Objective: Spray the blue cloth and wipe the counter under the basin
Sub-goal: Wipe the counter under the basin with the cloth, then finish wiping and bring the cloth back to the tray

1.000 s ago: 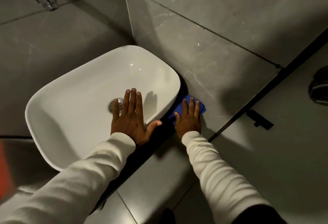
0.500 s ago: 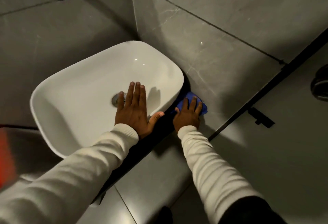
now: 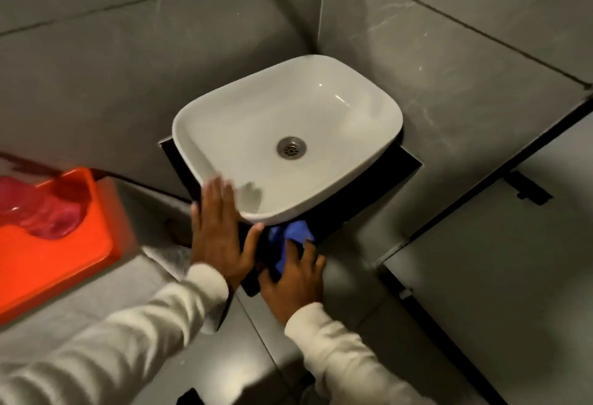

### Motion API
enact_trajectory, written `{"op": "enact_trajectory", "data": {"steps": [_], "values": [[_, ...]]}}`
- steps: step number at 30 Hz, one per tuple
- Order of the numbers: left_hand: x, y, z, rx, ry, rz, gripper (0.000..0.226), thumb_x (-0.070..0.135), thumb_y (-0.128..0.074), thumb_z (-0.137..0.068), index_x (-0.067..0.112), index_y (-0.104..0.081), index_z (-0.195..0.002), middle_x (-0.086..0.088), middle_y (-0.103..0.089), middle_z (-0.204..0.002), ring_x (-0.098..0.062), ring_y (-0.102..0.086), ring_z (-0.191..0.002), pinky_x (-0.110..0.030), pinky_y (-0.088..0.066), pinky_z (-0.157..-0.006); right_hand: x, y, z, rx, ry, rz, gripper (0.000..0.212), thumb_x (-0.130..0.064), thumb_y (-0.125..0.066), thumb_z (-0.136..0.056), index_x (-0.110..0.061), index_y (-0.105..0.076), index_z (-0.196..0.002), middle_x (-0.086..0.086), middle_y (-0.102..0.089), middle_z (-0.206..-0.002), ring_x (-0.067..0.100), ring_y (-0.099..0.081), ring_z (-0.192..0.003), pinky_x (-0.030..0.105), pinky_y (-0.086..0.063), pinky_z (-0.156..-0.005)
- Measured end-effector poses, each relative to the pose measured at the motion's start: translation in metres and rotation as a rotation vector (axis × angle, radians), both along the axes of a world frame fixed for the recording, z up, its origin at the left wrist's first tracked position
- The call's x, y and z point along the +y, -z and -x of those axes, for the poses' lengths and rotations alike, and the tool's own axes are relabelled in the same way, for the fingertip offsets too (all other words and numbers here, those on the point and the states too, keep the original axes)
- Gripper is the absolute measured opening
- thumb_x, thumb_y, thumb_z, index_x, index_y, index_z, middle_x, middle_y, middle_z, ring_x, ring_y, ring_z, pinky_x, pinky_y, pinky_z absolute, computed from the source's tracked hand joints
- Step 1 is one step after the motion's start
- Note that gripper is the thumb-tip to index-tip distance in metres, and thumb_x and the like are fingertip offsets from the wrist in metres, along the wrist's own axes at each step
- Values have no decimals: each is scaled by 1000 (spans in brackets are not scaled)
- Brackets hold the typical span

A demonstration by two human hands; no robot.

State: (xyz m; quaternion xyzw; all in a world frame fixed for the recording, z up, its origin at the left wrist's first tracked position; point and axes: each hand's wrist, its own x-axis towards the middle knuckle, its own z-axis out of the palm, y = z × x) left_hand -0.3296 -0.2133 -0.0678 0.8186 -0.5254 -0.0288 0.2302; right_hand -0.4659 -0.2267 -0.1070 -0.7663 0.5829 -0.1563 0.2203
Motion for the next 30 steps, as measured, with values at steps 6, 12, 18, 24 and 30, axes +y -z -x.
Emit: {"op": "enact_trajectory", "data": {"steps": [6,12,18,24,30], "values": [[59,34,2,1557,-407,-322,54,44,-54,-88,21,-42,-135,-7,-59,-124,-29,-54,-113,-40,-43,-97,12,26,-11,-483,485,-427,65,-23,-71,-85,-1,-42,-138,24,-49,-141,38,-48,-129,44,-39,-109],[86,25,-19,1485,-214,-347,42,25,-68,-81,8,-54,-117,-5,-62,-91,-29,-61,-92,-43,-53,-88,84,21,-50,-509,552,-474,45,-43,-63,-89,-19,-51,-125,13,-63,-122,26,-61,-95,41,-56,-81],[146,21,-96,1160,-378,-205,16,22,-64,-79,21,-61,-95,-12,-69,-98,-33,-64,-94,-44,-54,-88,134,0,-110,-591,266,-506,27,-32,-63,-90,-30,-51,-114,-4,-65,-106,19,-64,-96,39,-54,-83],[214,-3,-190,1086,-660,340,11,8,-71,-75,18,-65,-78,-11,-70,-81,-24,-62,-78,-45,-54,-81,144,-33,-228,-668,-192,-566,24,-19,-59,-76,-16,-62,-100,1,-68,-91,18,-64,-83,31,-56,-71],[243,-16,-275,808,-988,269,12,9,-69,-75,0,-69,-83,-21,-72,-85,-37,-68,-86,-38,-50,-77,153,-43,-347,-444,-358,-519,38,-5,-71,-77,-12,-63,-113,4,-64,-88,22,-60,-84,31,-49,-80]]}}
